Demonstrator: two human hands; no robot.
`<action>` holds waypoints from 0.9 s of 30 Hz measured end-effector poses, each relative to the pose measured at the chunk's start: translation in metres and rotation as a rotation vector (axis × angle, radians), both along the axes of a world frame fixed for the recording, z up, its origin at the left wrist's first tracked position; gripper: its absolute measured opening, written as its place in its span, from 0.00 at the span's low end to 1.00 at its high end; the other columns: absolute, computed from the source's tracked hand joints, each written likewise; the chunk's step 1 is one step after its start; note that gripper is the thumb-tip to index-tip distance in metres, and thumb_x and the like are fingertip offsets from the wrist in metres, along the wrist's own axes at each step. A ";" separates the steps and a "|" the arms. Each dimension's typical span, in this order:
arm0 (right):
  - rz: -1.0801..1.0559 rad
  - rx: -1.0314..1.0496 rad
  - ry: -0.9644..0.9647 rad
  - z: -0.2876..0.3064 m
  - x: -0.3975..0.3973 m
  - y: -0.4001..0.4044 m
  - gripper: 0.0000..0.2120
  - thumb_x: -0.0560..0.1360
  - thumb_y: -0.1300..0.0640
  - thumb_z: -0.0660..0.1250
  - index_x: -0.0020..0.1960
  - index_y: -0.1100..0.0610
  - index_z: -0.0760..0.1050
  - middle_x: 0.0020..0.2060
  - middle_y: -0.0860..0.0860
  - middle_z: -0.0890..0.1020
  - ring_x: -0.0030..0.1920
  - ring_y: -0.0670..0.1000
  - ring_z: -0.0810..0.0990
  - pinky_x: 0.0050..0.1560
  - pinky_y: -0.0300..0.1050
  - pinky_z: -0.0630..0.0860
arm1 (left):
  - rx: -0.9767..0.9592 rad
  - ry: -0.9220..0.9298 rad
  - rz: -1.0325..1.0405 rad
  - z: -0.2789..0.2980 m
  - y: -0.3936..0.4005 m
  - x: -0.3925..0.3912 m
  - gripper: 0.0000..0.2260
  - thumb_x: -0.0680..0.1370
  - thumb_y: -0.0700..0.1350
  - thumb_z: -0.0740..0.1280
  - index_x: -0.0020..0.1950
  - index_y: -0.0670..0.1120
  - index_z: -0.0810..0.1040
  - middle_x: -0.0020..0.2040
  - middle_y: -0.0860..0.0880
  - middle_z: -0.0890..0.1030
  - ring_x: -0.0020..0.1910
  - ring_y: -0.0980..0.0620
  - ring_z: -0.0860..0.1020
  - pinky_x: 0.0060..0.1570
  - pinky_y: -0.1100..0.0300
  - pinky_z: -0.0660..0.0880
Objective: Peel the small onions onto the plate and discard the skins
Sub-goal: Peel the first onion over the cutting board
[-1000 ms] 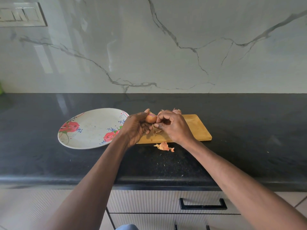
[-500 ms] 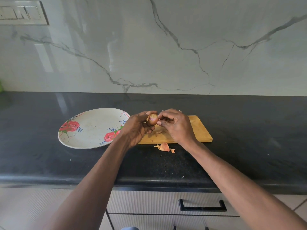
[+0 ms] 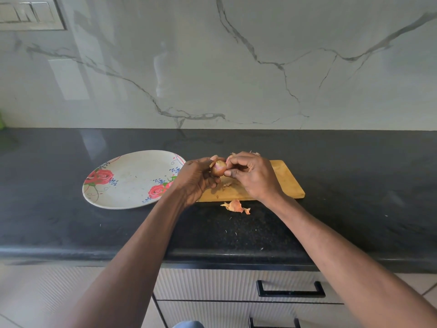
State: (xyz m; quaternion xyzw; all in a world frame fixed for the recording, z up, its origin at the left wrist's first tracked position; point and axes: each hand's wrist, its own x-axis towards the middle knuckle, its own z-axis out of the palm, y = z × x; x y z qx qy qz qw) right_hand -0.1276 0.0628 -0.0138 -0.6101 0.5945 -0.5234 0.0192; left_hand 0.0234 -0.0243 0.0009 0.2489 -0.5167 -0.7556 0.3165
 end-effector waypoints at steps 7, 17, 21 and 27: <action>0.012 -0.041 -0.067 0.001 0.004 0.002 0.08 0.70 0.65 0.77 0.48 0.58 0.85 0.42 0.48 0.84 0.44 0.46 0.80 0.49 0.47 0.79 | 0.018 0.011 0.028 0.001 0.001 -0.001 0.09 0.83 0.40 0.62 0.49 0.38 0.79 0.39 0.40 0.79 0.28 0.49 0.75 0.26 0.62 0.73; -0.045 0.037 -0.078 0.000 0.002 -0.001 0.05 0.70 0.62 0.78 0.41 0.54 0.83 0.42 0.46 0.85 0.47 0.46 0.81 0.61 0.65 0.74 | 0.021 0.011 0.017 0.000 -0.002 -0.002 0.08 0.83 0.40 0.64 0.51 0.36 0.77 0.40 0.37 0.77 0.27 0.49 0.77 0.26 0.62 0.76; 0.020 0.085 -0.383 0.009 0.002 0.004 0.06 0.73 0.63 0.75 0.48 0.58 0.81 0.44 0.56 0.85 0.44 0.52 0.84 0.50 0.53 0.82 | 0.062 0.093 0.023 0.002 0.000 -0.001 0.06 0.83 0.36 0.61 0.55 0.36 0.77 0.43 0.38 0.82 0.33 0.46 0.81 0.32 0.60 0.80; 0.011 0.153 -0.413 0.007 0.002 0.002 0.13 0.72 0.62 0.77 0.56 0.59 0.83 0.48 0.54 0.87 0.49 0.52 0.85 0.52 0.50 0.82 | 0.086 0.164 -0.019 0.000 -0.003 0.000 0.08 0.81 0.30 0.62 0.56 0.37 0.78 0.48 0.39 0.85 0.45 0.44 0.85 0.47 0.54 0.84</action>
